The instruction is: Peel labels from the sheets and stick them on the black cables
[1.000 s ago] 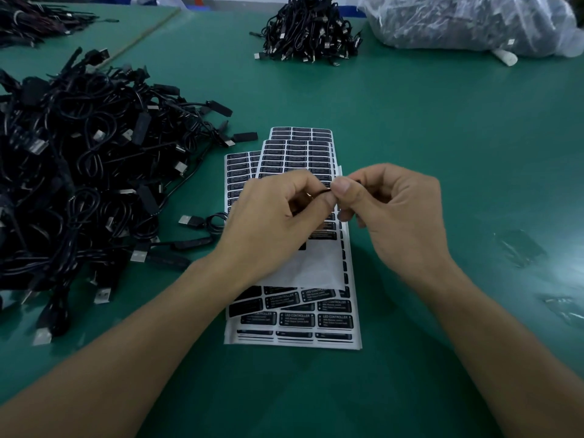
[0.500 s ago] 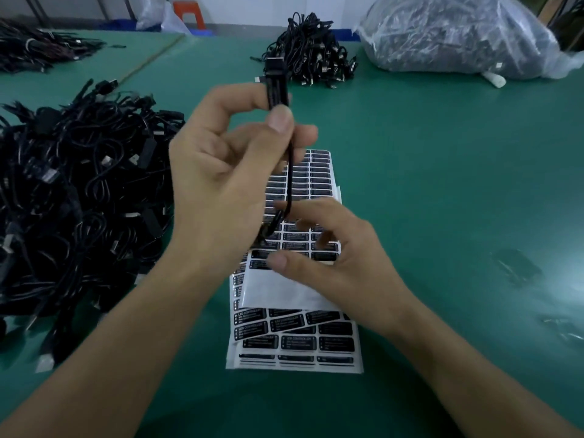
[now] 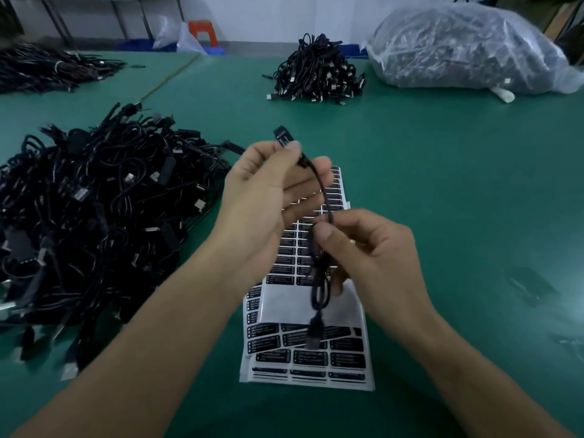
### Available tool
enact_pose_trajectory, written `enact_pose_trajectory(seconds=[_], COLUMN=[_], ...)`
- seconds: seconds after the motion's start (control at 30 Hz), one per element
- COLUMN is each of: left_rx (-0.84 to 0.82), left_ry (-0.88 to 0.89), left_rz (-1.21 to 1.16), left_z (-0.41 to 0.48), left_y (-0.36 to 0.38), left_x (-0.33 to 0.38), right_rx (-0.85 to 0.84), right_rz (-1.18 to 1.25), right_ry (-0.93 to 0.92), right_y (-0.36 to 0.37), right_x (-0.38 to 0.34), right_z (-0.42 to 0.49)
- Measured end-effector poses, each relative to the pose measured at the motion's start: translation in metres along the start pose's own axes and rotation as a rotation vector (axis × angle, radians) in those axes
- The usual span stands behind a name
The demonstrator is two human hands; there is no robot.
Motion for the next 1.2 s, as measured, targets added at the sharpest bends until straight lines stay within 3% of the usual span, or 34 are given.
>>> enact_pose_trajectory(seconds=[0.1, 0.27, 0.4, 0.53, 0.63, 0.73, 0.8, 0.93, 1.0, 1.1, 1.2], left_rx=[0.085, 0.181, 0.263, 0.235, 0.236, 0.250, 0.250, 0.370, 0.315, 0.172, 0.094], left_ry=[-0.038, 0.400, 0.572, 0.539, 0.474, 0.554, 0.721, 1.244, 1.445, 1.596, 1.606], left_rz=[0.319, 1.496, 1.881, 2.038, 2.108, 2.031, 1.911, 1.623, 1.413, 1.138, 1.089], left_z=[0.014, 0.027, 0.041, 0.056, 0.064, 0.066, 0.060, 0.031, 0.020, 0.009, -0.002], left_y=[-0.026, -0.061, -0.075, -0.086, -0.094, -0.094, -0.088, -0.066, -0.050, -0.029, -0.016], left_x=[0.006, 0.036, 0.048, 0.052, 0.053, 0.056, 0.062, 0.085, 0.093, 0.099, 0.092], right_rx=[0.251, 0.577, 0.488, 0.422, 0.441, 0.469, 0.468, 0.468, 0.469, 0.471, 0.459], right_rz=[-0.151, -0.592, -0.812, -0.820, -0.883, -0.869, -0.857, -0.894, -0.898, -0.899, -0.910], right_ry=[0.038, 0.155, 0.238, 0.269, 0.191, 0.189, 0.177, 0.111, 0.093, 0.075, 0.036], right_y=[-0.043, -0.120, -0.121, -0.112, -0.107, -0.107, -0.107, -0.105, -0.104, -0.102, -0.098], right_x=[0.006, 0.026, 0.042, 0.043, 0.037, 0.036, 0.036, 0.035, 0.034, 0.032, 0.029], right_z=[0.012, 0.022, 0.026, 0.022, 0.018, 0.016, 0.016, 0.018, 0.019, 0.019, 0.019])
Point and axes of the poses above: each hand's wrist, its own z-axis towards the middle knuckle, its own y-axis out of the palm, x = y × z, the point moved 6 cm from there along z, towards the middle knuckle, and after that the axes turned 6 degrees about -z, right-handed, at the moved point
